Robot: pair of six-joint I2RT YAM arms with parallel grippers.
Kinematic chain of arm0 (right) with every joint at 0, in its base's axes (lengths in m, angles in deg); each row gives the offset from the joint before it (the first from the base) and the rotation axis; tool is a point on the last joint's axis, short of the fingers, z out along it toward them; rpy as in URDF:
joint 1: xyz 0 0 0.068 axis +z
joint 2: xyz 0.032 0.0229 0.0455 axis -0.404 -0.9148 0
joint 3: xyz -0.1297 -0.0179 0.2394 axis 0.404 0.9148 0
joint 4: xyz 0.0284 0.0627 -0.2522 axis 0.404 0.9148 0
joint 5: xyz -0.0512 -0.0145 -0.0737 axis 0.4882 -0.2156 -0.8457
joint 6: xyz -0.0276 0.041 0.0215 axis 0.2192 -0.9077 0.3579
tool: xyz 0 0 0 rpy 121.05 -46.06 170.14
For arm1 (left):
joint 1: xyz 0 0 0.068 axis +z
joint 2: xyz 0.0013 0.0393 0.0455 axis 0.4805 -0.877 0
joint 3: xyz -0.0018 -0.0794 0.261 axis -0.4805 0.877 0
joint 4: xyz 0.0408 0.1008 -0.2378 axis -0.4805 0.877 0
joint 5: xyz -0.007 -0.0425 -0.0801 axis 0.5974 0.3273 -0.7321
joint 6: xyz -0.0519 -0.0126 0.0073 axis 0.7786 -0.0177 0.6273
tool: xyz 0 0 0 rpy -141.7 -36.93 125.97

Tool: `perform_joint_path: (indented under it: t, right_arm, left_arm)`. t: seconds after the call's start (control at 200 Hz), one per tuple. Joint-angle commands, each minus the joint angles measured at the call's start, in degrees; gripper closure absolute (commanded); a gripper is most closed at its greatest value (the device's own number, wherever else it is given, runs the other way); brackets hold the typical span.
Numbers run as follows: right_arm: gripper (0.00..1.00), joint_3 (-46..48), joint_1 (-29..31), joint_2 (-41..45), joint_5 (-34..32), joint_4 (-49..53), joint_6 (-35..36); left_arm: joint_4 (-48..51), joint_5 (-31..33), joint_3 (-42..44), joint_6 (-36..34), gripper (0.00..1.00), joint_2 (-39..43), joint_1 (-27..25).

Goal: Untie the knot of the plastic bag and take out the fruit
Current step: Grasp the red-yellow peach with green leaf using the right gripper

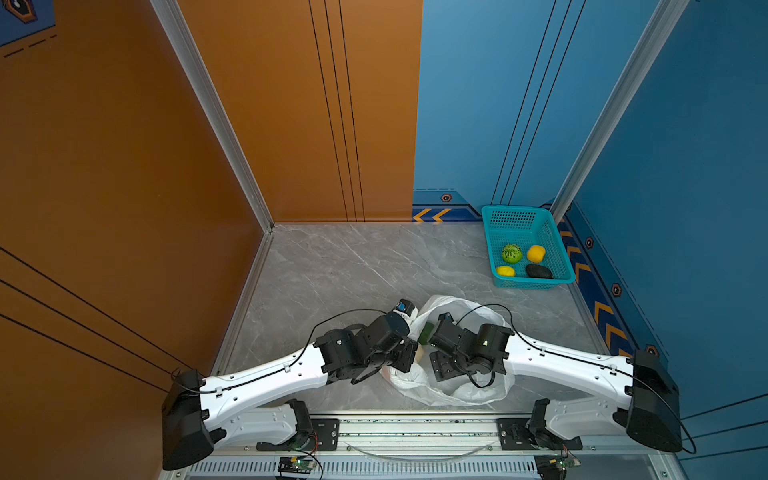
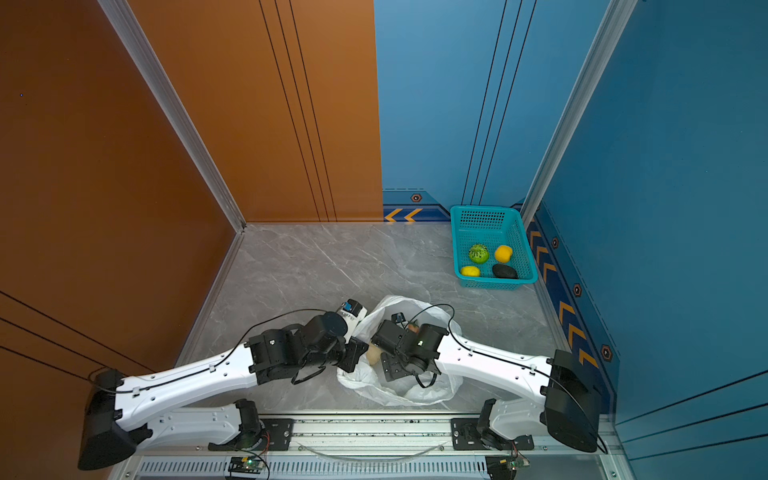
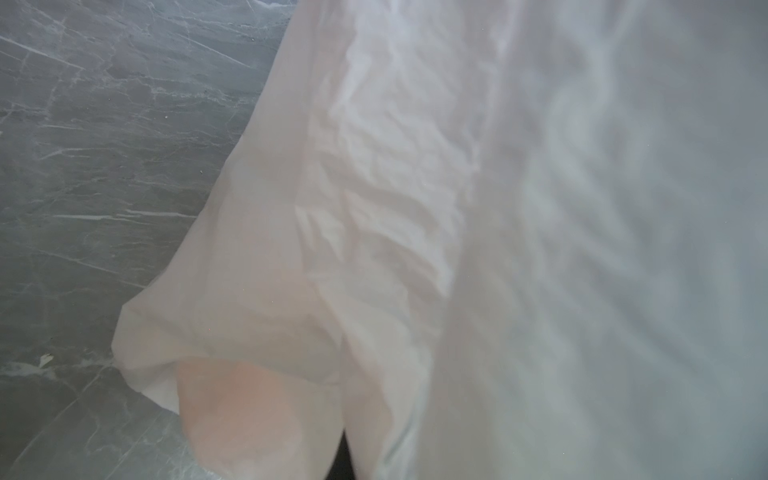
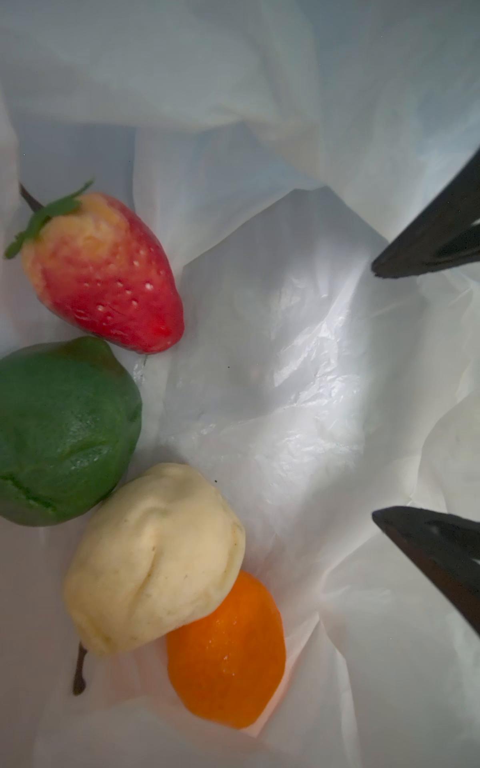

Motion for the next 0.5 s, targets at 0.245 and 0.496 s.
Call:
perform_joint_path:
  t: [0.245, 0.496]
  right_arm:
    - [0.24, 4.16, -7.72, -1.69, -5.83, -10.95, -8.3]
    - [0.29, 7.91, -12.47, -1.83, -8.07, -20.28, -11.85]
  left_arm:
    - [-1.0, -2.51, -2.46, -1.64, 1.0, -1.29, 0.64]
    - [-0.89, -4.92, -2.27, -1.85, 1.0, -2.99, -0.08]
